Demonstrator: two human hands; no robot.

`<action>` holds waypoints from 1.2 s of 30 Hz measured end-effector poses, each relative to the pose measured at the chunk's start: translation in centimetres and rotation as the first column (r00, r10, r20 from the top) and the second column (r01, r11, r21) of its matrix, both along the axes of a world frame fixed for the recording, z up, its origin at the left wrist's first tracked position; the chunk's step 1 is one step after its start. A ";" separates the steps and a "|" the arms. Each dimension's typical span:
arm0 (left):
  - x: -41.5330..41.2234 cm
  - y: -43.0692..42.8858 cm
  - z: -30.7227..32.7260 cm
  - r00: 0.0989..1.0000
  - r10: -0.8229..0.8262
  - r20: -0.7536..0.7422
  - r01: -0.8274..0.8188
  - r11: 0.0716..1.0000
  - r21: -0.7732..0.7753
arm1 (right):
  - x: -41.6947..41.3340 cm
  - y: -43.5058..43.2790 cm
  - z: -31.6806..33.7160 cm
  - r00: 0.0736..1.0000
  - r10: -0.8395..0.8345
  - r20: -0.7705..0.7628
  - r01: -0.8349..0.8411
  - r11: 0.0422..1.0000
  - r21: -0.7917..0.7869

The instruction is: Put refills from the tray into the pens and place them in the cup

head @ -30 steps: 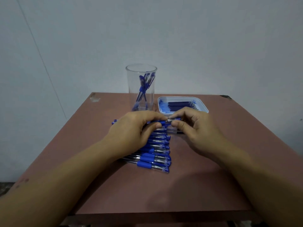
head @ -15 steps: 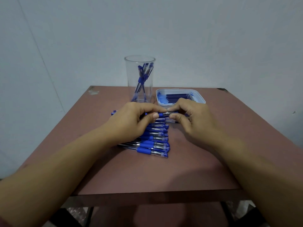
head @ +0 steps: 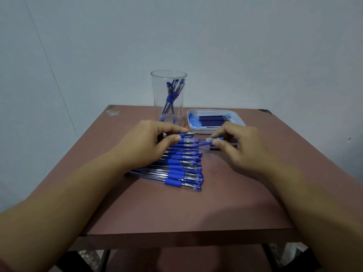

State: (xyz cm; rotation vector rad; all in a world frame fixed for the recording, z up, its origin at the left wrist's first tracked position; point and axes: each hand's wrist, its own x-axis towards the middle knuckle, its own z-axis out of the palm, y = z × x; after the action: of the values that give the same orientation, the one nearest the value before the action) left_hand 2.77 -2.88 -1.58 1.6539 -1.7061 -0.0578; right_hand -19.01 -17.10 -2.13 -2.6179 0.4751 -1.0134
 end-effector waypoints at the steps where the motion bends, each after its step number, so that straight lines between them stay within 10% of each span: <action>1: -0.1 -0.1 0.1 0.999 0.026 0.039 -0.025 0.999 -0.034 | 0.1 0.1 -0.1 0.999 0.011 -0.038 -0.010 1.000 0.006; 11: 0.4 0.2 0.4 0.995 0.026 0.097 -0.015 0.993 -0.118 | -0.4 -0.4 -0.1 0.939 0.095 -0.332 -0.074 0.994 0.076; 28: 0.0 -0.7 -0.2 0.999 -0.029 0.045 0.034 0.993 -0.112 | 2.5 1.3 -0.3 0.999 0.047 0.002 -0.045 0.956 -0.290; 36: 0.0 -0.7 -0.3 0.999 -0.052 0.002 0.052 0.991 -0.120 | 2.4 1.5 -0.3 0.995 0.090 0.042 -0.083 0.987 -0.140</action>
State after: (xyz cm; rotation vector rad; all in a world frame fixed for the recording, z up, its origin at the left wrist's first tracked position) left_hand 2.75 -3.60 -1.92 1.5208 -1.7178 0.0184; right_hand -16.60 -15.58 -2.42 -2.7017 0.2867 -1.1147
